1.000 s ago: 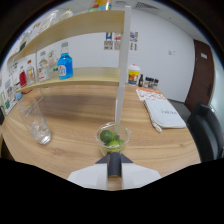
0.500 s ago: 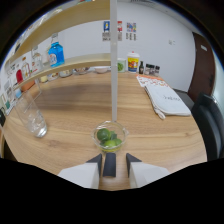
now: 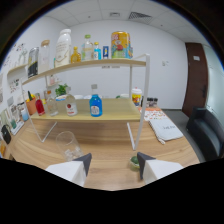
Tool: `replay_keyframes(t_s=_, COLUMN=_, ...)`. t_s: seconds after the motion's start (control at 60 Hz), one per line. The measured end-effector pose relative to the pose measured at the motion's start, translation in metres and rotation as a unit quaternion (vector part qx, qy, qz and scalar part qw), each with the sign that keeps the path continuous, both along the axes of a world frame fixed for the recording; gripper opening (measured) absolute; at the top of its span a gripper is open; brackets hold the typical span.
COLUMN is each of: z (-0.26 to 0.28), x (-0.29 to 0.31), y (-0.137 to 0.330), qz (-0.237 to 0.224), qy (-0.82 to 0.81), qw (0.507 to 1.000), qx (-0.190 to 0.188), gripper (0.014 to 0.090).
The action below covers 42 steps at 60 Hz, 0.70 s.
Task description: Make me a cup of Mojito.
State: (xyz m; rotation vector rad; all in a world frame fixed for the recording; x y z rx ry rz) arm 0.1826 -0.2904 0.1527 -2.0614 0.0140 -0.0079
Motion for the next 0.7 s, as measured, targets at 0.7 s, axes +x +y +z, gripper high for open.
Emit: replay_keyframes(t_s=0.7, z=0.039, x=-0.151, y=0.047, qz=0.020, qy=0.010, qw=0.999, qx=0.038, gripper=0.0863)
